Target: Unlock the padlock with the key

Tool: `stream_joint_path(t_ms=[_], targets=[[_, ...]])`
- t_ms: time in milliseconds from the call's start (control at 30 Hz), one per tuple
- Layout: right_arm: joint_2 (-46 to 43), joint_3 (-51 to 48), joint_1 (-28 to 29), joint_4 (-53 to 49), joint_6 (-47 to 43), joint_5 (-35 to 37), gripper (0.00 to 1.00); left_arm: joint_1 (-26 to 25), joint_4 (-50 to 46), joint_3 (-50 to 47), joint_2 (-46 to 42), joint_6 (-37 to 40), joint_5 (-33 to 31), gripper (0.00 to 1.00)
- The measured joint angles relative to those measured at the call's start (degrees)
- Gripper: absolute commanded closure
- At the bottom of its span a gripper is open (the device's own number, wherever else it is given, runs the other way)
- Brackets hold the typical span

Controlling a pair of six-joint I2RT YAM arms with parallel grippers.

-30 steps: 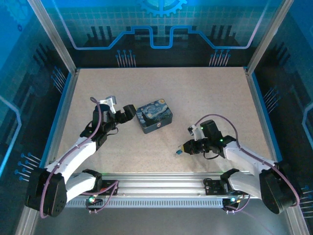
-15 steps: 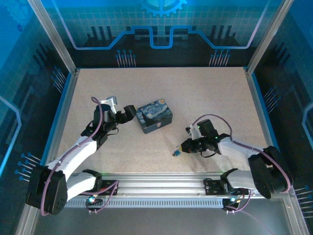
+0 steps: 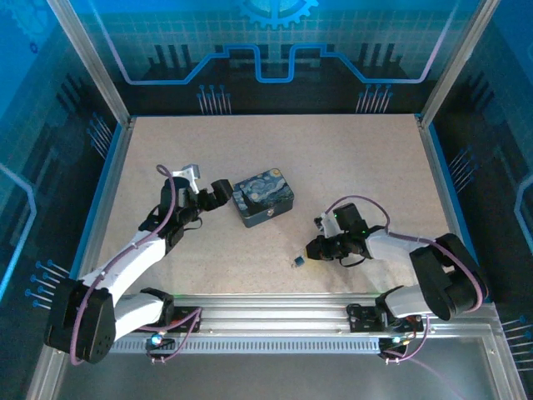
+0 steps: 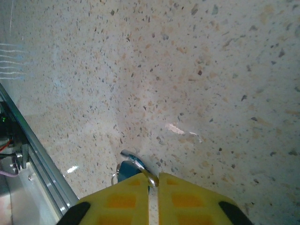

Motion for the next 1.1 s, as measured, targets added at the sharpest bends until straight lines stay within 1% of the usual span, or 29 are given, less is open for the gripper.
stream_joint_path(t_ms=[67, 167, 367, 433, 767, 1000, 1100], targets=[[0.26, 0.09, 0.00, -0.02, 0.00, -0.02, 0.82, 0.00, 0.00, 0.00, 0.02, 0.00, 0.00, 0.01], [0.33, 0.15, 0.00, -0.04, -0.04, -0.02, 0.80, 0.00, -0.04, 0.02, 0.00, 0.00, 0.00, 0.01], [0.00, 0.22, 0.00, -0.09, -0.02, 0.26, 0.72, 0.00, -0.61, 0.02, -0.02, -0.02, 0.00, 0.01], [-0.92, 0.22, -0.09, -0.20, -0.07, 0.68, 0.67, 0.00, -1.27, 0.02, -0.17, -0.02, 0.00, 0.01], [-8.61, 0.22, -0.44, -1.84, -1.60, 2.99, 0.54, 0.00, -2.97, 0.11, -2.47, -0.52, 0.00, 0.01], [-15.37, 2.34, -1.11, -4.74, -3.98, 7.80, 0.43, 0.17, -4.79, 0.11, -5.64, -2.29, 0.00, 0.01], [-18.49, 3.93, -1.49, -6.05, -5.42, 10.82, 0.40, 0.26, -5.73, 0.11, -7.56, -3.06, -0.02, 0.01]])
